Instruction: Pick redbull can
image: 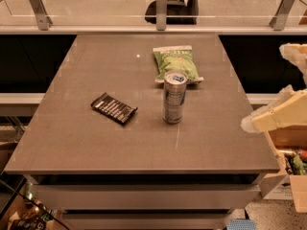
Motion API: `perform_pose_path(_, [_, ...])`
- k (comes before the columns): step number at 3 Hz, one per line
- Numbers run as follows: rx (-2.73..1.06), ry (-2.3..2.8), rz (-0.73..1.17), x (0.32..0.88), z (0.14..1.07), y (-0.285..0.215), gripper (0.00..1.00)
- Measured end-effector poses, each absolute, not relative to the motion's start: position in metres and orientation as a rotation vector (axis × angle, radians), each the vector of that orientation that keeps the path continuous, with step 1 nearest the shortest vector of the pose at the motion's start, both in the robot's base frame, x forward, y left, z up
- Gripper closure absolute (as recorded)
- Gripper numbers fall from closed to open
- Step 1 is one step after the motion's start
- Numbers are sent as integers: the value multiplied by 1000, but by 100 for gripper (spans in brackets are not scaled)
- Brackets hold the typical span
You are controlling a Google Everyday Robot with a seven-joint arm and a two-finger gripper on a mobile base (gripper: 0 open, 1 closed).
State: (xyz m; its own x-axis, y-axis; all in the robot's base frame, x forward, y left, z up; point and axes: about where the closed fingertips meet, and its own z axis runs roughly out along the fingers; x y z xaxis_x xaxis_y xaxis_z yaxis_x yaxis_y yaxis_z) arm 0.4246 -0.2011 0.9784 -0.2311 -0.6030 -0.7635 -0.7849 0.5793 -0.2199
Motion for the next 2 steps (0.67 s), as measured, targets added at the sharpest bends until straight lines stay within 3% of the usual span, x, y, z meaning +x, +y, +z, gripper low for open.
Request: perform_pose_path(2, [-1055,1814,389,447,965,-177,0])
